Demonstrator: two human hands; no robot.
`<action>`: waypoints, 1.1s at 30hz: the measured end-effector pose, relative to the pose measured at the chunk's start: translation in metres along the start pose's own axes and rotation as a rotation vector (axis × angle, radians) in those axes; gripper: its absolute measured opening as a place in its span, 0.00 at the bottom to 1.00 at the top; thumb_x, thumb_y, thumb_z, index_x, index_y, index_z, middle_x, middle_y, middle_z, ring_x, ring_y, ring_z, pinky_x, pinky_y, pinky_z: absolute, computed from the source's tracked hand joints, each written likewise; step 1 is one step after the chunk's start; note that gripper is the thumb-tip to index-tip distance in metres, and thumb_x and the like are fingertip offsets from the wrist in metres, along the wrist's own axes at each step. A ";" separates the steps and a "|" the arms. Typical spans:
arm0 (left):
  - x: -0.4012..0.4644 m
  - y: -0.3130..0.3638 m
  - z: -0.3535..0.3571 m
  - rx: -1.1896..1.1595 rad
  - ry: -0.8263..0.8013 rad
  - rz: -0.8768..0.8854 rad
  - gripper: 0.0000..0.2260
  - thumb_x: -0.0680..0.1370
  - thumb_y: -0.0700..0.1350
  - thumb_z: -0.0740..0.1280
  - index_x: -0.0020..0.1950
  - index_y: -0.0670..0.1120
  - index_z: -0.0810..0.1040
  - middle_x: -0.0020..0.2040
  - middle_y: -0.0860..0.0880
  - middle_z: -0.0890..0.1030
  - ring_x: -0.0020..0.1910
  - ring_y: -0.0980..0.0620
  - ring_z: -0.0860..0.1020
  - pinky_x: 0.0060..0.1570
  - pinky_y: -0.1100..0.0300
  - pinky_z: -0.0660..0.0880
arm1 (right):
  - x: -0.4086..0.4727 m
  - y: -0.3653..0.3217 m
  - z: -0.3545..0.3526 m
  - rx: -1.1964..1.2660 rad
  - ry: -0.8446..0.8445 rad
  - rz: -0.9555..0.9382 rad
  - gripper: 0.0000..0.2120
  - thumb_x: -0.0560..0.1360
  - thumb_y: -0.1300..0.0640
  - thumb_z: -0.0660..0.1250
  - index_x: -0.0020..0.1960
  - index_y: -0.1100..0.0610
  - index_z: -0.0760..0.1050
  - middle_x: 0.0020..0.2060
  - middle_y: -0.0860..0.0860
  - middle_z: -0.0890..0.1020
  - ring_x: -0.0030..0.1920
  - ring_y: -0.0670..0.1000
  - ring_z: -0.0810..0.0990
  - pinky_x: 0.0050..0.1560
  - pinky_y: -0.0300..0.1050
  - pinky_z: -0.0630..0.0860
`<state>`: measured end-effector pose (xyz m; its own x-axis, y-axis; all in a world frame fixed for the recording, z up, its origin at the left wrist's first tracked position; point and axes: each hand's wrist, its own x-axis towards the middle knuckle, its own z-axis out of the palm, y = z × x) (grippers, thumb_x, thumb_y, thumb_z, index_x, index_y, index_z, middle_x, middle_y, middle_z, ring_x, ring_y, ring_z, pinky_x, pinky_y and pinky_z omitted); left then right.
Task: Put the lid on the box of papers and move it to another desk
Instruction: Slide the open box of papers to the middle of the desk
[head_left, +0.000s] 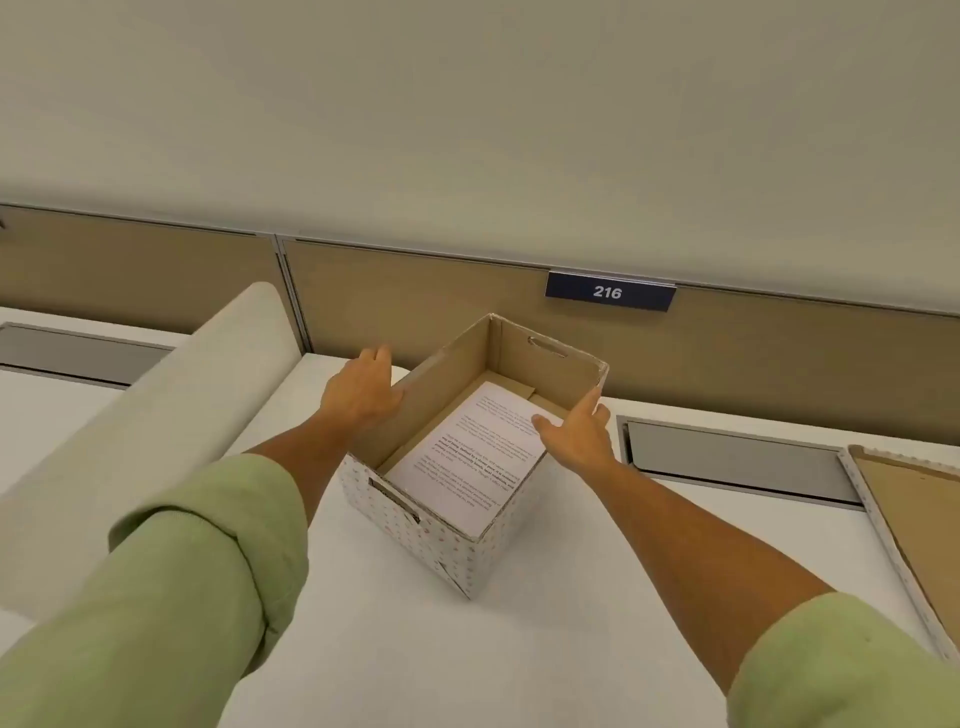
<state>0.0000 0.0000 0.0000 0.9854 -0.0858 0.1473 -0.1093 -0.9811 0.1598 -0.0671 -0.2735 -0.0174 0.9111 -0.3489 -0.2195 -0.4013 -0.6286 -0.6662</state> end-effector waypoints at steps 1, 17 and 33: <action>0.002 0.001 0.003 -0.008 -0.035 -0.027 0.24 0.78 0.54 0.65 0.70 0.43 0.67 0.67 0.42 0.74 0.61 0.41 0.77 0.56 0.46 0.77 | 0.001 0.001 0.005 0.038 -0.029 0.025 0.53 0.75 0.41 0.70 0.80 0.53 0.32 0.80 0.59 0.49 0.75 0.65 0.64 0.69 0.62 0.69; 0.023 -0.001 0.043 -0.091 -0.136 -0.146 0.11 0.82 0.42 0.62 0.63 0.41 0.75 0.58 0.40 0.80 0.52 0.40 0.81 0.53 0.49 0.78 | 0.007 0.018 0.046 0.317 -0.054 0.182 0.31 0.80 0.55 0.63 0.76 0.47 0.50 0.61 0.52 0.77 0.45 0.51 0.80 0.35 0.52 0.84; -0.041 -0.014 -0.019 -0.240 -0.254 -0.133 0.14 0.79 0.39 0.64 0.65 0.39 0.75 0.60 0.38 0.79 0.55 0.41 0.78 0.48 0.55 0.72 | -0.049 0.011 0.021 0.388 -0.111 0.059 0.23 0.81 0.56 0.61 0.72 0.44 0.57 0.52 0.48 0.80 0.45 0.50 0.81 0.35 0.53 0.84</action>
<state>-0.0411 0.0202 0.0101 0.9908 -0.0305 -0.1317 0.0236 -0.9204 0.3902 -0.1139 -0.2487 -0.0285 0.9006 -0.2860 -0.3272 -0.4074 -0.2936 -0.8647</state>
